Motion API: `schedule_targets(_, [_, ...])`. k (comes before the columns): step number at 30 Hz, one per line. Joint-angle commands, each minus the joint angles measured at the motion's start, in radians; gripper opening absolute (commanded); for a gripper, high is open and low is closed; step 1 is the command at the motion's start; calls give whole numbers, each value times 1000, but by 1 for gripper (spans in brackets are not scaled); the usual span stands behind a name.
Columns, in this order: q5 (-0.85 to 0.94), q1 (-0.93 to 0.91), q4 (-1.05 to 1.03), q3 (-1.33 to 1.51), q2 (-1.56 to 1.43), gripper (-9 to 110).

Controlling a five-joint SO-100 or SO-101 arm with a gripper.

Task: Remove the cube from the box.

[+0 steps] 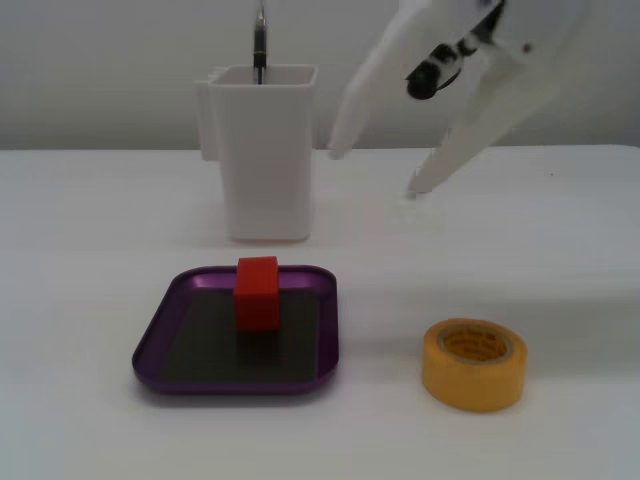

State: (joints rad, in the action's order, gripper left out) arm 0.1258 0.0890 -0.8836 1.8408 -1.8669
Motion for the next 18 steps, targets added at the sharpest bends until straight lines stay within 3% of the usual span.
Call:
schedule_targets(1, [-9,11,-6,-206,206,19])
schedule_targets(9, [-8,-78,-6,-491,540,19])
schedule_targets(18, [2,-112,-40,-612,729,19])
